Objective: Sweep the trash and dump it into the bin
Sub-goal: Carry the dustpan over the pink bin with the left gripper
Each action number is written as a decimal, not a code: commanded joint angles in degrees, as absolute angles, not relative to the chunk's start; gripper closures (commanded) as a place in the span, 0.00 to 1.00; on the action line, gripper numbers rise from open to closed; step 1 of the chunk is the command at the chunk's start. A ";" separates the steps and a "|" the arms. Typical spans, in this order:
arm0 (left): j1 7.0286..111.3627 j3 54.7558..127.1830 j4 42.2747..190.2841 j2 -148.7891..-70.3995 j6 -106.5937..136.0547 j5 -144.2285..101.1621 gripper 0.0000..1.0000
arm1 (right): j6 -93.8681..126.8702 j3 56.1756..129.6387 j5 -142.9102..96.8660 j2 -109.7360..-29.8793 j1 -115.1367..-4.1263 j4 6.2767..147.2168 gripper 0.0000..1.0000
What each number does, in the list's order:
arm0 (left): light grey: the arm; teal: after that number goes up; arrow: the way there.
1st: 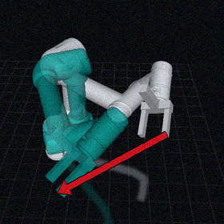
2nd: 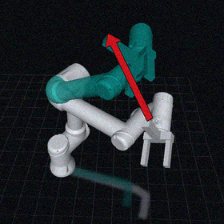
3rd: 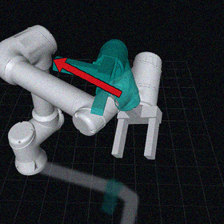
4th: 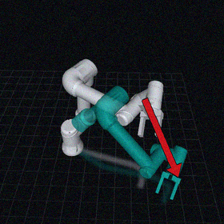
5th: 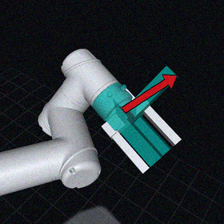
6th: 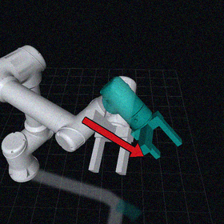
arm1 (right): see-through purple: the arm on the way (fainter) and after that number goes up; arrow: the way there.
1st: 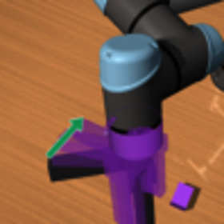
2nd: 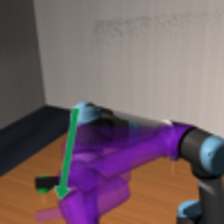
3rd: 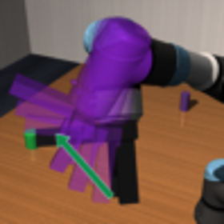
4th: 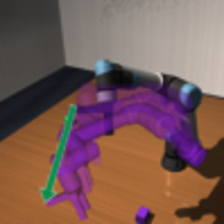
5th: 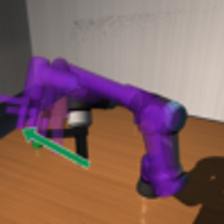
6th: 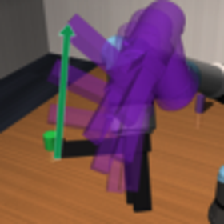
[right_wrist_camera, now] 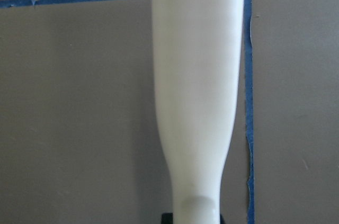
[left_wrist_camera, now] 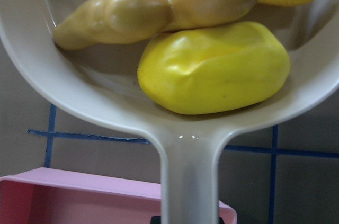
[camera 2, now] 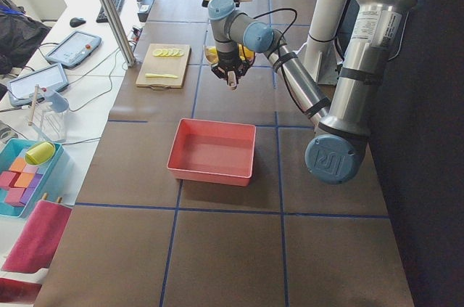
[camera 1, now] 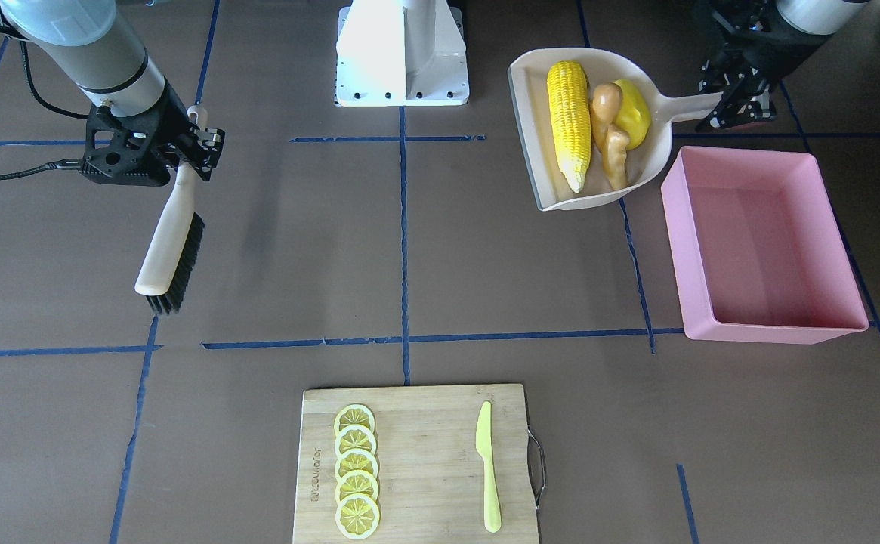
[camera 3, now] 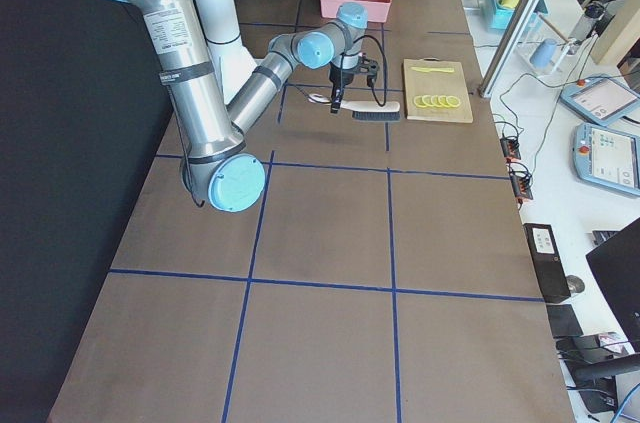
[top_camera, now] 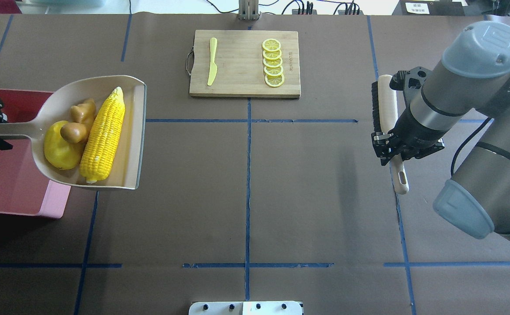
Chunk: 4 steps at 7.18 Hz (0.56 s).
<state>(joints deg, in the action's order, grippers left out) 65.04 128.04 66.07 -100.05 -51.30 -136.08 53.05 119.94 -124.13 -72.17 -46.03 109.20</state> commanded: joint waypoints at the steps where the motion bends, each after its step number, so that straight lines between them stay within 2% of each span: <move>1: 70.12 124.91 66.88 -98.53 -56.84 -138.33 1.00 | 47.40 121.72 -124.19 -76.62 -47.63 109.07 1.00; 4: 77.41 116.22 66.88 -98.53 -70.98 -138.34 1.00 | 38.15 124.96 -123.84 -86.98 -49.66 108.28 1.00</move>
<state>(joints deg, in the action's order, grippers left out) 74.68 119.62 66.86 -98.57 -65.71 -138.32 40.93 123.08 -123.89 -82.46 -49.00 108.42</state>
